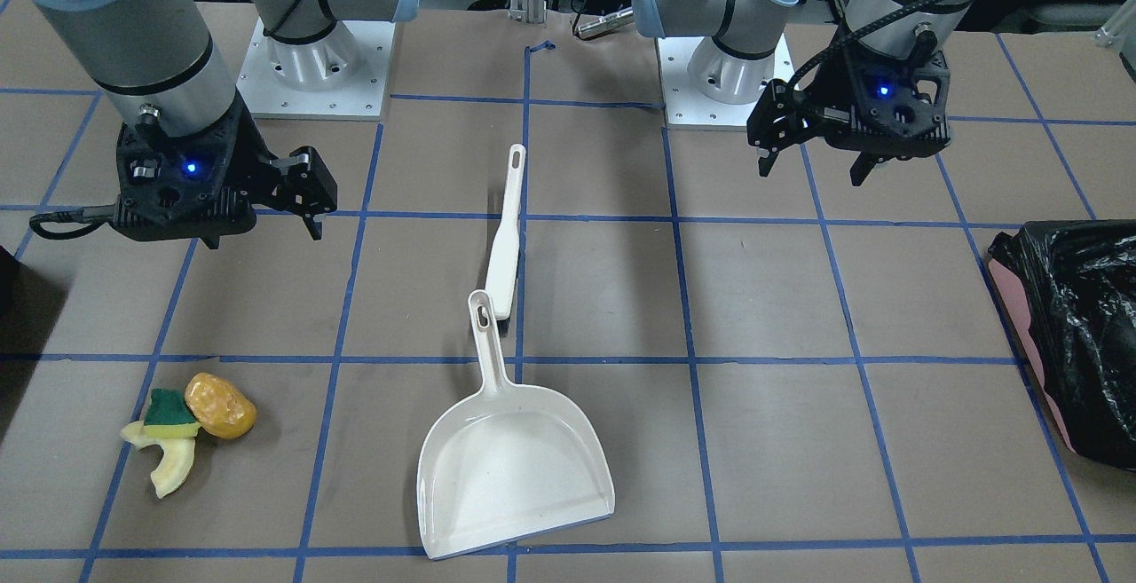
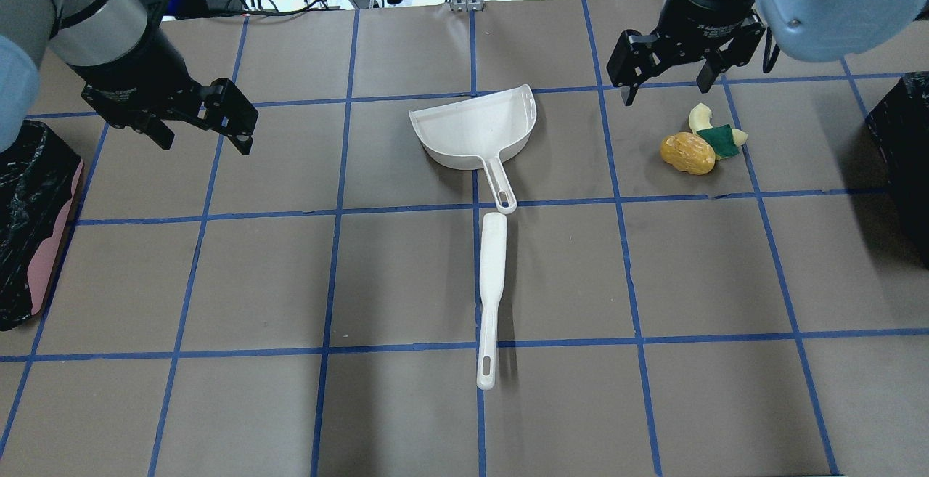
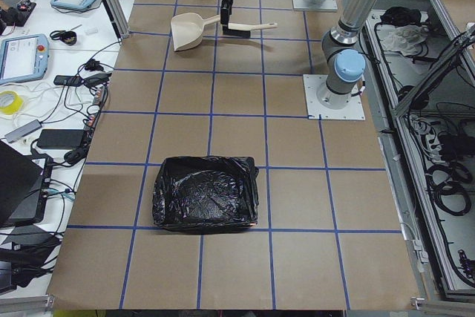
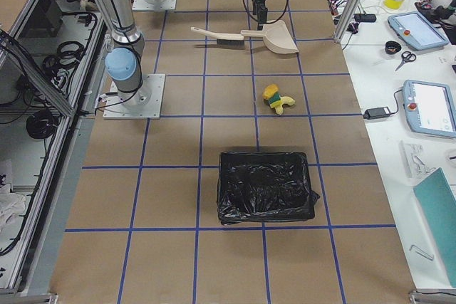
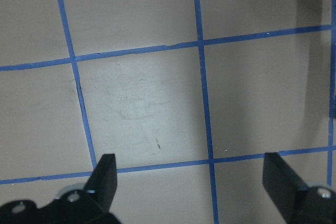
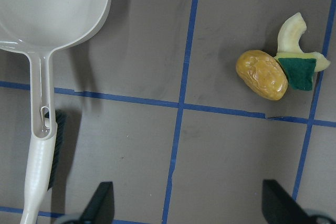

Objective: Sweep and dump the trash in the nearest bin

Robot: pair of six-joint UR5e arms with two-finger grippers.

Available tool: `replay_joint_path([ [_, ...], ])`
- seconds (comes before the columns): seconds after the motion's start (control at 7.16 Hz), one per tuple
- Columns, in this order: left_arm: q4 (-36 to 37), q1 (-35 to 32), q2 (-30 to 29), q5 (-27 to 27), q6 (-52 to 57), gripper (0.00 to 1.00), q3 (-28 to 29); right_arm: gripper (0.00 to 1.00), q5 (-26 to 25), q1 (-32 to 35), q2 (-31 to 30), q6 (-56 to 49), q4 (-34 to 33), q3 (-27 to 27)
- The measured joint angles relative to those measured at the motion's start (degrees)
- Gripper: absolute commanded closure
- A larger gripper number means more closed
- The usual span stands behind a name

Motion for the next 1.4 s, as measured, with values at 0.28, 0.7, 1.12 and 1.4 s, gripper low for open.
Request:
replay_joint_path([
  [0.28,0.1,0.0,0.0,0.0,0.0,0.00,0.0,0.00,-0.2,0.0,0.8,-0.2,-0.4,0.4],
  [0.7,0.3,0.1,-0.1,-0.1,0.0,0.00,0.0,0.00,-0.1,-0.1,1.1,-0.6,-2.3,0.7],
  [1.12,0.1,0.2,-0.2,-0.1,0.0,0.00,0.0,0.00,-0.7,-0.2,1.1,-0.2,-2.1,0.5],
  [1.4,-0.3,0.5,-0.4,0.0,0.0,0.00,0.0,0.00,-0.9,-0.2,1.0,-0.1,-1.7,0.5],
])
